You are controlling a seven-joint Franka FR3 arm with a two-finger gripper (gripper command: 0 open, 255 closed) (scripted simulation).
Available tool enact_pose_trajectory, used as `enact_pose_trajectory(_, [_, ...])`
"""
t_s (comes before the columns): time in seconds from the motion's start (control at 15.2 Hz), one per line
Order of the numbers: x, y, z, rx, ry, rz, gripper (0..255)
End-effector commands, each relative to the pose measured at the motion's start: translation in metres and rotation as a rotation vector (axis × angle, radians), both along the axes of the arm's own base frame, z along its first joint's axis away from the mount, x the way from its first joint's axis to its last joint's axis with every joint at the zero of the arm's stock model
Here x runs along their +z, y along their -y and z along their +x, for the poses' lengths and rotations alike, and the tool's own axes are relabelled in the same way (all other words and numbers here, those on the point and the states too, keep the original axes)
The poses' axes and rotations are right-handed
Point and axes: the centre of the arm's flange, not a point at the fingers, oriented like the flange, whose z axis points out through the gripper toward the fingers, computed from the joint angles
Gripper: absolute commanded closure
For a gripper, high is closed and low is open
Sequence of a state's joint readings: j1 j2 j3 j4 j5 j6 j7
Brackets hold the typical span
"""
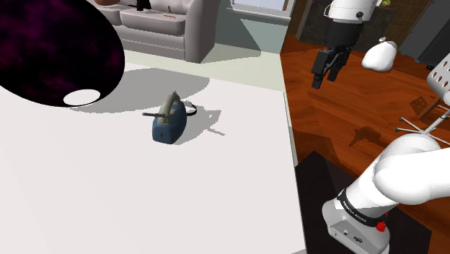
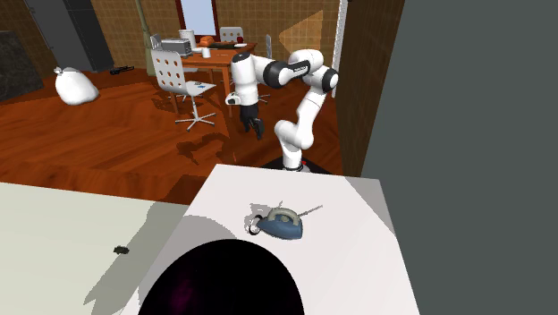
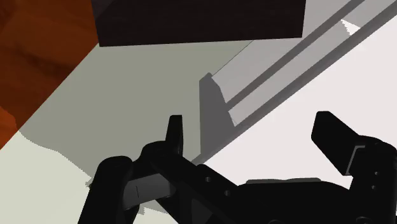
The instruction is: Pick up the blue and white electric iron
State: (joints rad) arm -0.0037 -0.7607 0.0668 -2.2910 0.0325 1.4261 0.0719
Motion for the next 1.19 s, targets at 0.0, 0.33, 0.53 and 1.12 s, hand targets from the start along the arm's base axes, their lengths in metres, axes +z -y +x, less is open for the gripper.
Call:
enact_pose_trajectory(0.0, [0.0,0.0,0.0,0.0,0.0,0.0,0])
enact_pose_trajectory(0.33, [-0.002,-0.063,0.008,-0.059,0.02,0.009,0])
enact_pose_trajectory(0.53, [-0.004,-0.1,0.014,-0.095,0.031,0.015,0])
enact_pose_trajectory(1.12, [-0.005,-0.211,0.042,-0.202,0.066,0.032,0])
